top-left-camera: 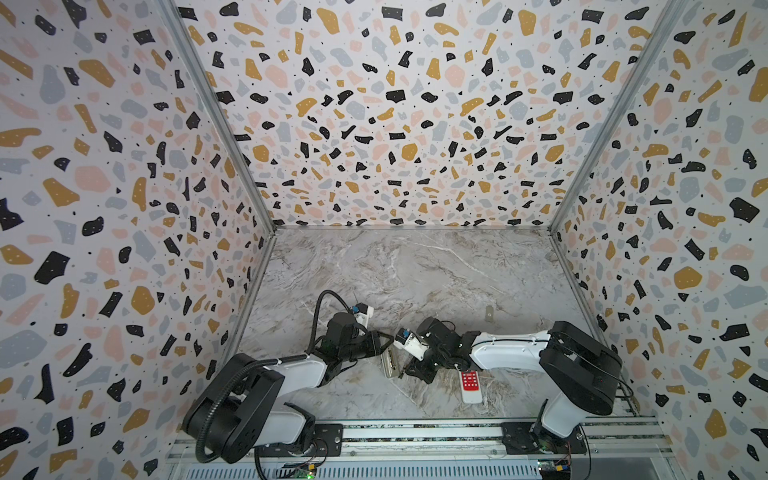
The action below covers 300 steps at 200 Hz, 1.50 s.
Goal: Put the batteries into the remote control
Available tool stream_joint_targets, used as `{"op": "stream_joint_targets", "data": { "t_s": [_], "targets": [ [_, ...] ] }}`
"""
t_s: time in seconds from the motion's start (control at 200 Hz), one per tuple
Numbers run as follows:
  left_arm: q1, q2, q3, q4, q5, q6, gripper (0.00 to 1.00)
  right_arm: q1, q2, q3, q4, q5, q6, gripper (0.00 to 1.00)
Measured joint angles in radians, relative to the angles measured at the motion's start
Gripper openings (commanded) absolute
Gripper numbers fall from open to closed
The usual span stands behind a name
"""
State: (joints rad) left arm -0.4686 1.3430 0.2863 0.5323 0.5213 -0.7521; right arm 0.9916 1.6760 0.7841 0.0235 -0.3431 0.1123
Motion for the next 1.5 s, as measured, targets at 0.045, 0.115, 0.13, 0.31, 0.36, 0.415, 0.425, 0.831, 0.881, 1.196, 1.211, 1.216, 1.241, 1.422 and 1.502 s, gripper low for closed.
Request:
{"op": "stream_joint_targets", "data": {
  "t_s": [0.045,0.115,0.13,0.31,0.36,0.415,0.425,0.831,0.881,1.196,1.211,1.216,1.241,1.422,1.502],
  "targets": [
    [-0.003,0.000,-0.002,0.004,0.001,-0.003,0.00,-0.003,0.008,0.004,0.008,-0.006,0.000,0.23],
    [-0.006,0.000,-0.005,0.009,0.002,-0.006,0.00,-0.006,0.019,0.010,0.022,-0.013,0.002,0.24],
    [-0.006,0.000,-0.006,0.008,0.002,-0.008,0.00,-0.006,0.021,0.011,0.025,-0.016,0.002,0.25],
    [-0.006,-0.002,-0.012,0.011,0.002,-0.016,0.00,-0.019,0.032,0.024,0.030,-0.026,0.015,0.35],
    [-0.006,-0.005,-0.012,0.007,0.000,-0.017,0.00,-0.019,0.032,0.028,0.027,-0.020,0.022,0.37],
    [-0.006,-0.010,-0.014,0.004,-0.005,-0.018,0.00,-0.019,0.032,0.036,0.016,-0.005,0.033,0.38],
    [-0.006,-0.011,-0.014,0.003,-0.005,-0.018,0.00,-0.019,0.032,0.038,0.013,-0.003,0.035,0.38],
    [0.073,-0.134,-0.020,-0.129,-0.040,0.014,0.00,0.023,0.004,0.111,-0.135,0.151,0.130,0.45],
    [0.088,-0.157,-0.020,-0.149,-0.047,0.026,0.00,0.037,0.005,0.138,-0.150,0.162,0.139,0.45],
    [0.115,-0.285,-0.035,-0.204,-0.088,0.061,0.00,0.102,0.093,0.301,-0.245,0.269,0.202,0.43],
    [0.116,-0.289,-0.037,-0.205,-0.089,0.061,0.00,0.104,0.097,0.303,-0.249,0.273,0.205,0.43],
    [0.116,-0.291,-0.038,-0.206,-0.090,0.061,0.00,0.105,0.098,0.303,-0.252,0.277,0.206,0.43],
    [0.120,-0.296,-0.040,-0.210,-0.092,0.062,0.00,0.109,0.103,0.306,-0.262,0.286,0.211,0.42],
    [0.132,-0.320,-0.054,-0.227,-0.101,0.070,0.00,0.135,0.131,0.324,-0.327,0.338,0.250,0.40],
    [0.134,-0.326,-0.056,-0.226,-0.104,0.073,0.00,0.146,0.135,0.328,-0.340,0.348,0.266,0.38]
  ]
}}
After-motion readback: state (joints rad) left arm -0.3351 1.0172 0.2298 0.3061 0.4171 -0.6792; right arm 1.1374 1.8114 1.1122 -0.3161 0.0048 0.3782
